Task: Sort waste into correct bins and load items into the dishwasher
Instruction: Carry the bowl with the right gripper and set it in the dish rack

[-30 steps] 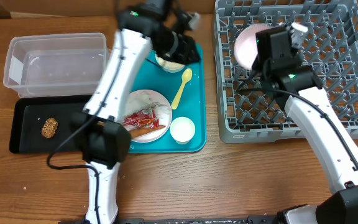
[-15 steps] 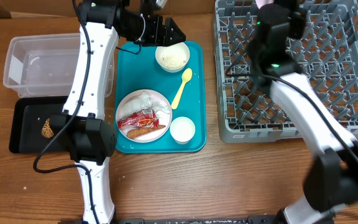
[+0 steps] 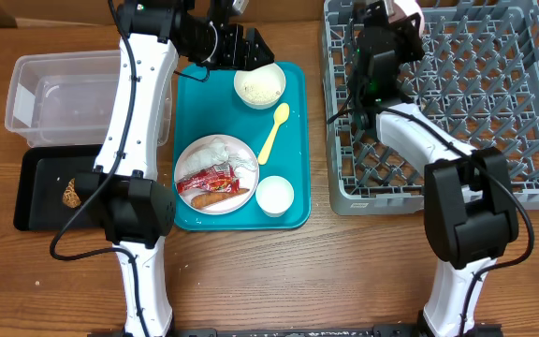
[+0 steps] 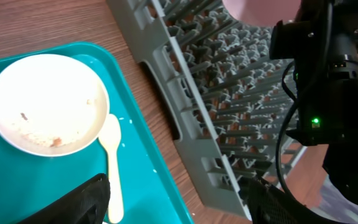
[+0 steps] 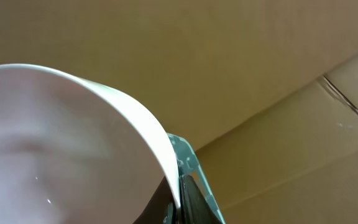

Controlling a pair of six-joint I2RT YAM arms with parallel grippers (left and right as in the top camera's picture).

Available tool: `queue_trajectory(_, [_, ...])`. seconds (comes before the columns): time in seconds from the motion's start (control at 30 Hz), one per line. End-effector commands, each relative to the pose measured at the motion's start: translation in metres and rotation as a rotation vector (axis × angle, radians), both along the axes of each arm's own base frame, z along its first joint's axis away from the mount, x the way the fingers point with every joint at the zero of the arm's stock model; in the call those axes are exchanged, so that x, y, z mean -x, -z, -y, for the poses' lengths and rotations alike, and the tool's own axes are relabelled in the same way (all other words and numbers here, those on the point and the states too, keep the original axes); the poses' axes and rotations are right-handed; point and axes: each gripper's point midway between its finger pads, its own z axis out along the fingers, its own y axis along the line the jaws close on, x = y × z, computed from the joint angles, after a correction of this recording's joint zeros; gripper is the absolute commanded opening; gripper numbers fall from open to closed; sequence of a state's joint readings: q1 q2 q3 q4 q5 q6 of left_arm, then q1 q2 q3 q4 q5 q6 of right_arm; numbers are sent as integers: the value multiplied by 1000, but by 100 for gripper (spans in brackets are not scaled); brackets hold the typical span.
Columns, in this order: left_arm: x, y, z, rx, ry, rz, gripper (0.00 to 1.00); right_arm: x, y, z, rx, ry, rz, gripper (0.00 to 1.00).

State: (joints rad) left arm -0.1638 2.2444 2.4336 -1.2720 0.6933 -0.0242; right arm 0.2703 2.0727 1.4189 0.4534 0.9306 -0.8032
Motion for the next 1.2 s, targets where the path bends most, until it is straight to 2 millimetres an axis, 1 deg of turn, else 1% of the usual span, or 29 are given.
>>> queue_trajectory(0.0, [-5, -2, -7, -47, -26, 29, 73, -10, 14, -13, 8, -71, -30, 4])
queue_trajectory(0.13, [-5, 2, -12, -80, -43, 23, 72, -15, 14, -14, -2, -106, -24, 4])
queue_trajectory(0.3, [-4, 6, -17, -113, -57, 12, 73, -19, 15, -5, -9, -114, -21, 4])
queue_trajectory(0.4, [-4, 7, -17, -114, -59, 10, 73, -19, 15, -5, -8, -117, -23, 4])
queue_trajectory(0.5, [-5, 6, -17, -114, -59, 14, 73, -18, 17, -13, -10, -131, -31, 4])
queue_trajectory(0.57, [-5, 6, -17, -113, -59, 15, 73, -17, 23, -21, -23, -141, -47, 4])
queue_trajectory(0.63, [-5, 6, -17, -113, -59, 15, 73, -14, 34, -28, -47, -147, -80, 4])
queue_trajectory(0.73, [-5, 6, -17, -114, -59, 15, 73, -9, 48, -28, -96, -134, -112, 4])
queue_trajectory(0.77, [-5, 6, -17, -114, -59, 15, 73, -9, 50, -28, -106, -131, -113, 4])
queue_trajectory(0.87, [-5, 6, -17, -113, -59, 16, 73, -9, 50, -29, -108, -133, -114, 4])
queue_trajectory(1.1, [-6, 5, -17, -111, -58, 22, 72, -2, 48, -54, -84, -140, -112, 4])
queue_trajectory(1.13, [-7, 5, -16, -111, -58, 25, 72, -1, 48, -59, -83, -145, -112, 5])
queue_trajectory(1.17, [-8, 5, -16, -110, -59, 29, 72, 1, 47, -65, -79, -149, -111, 9])
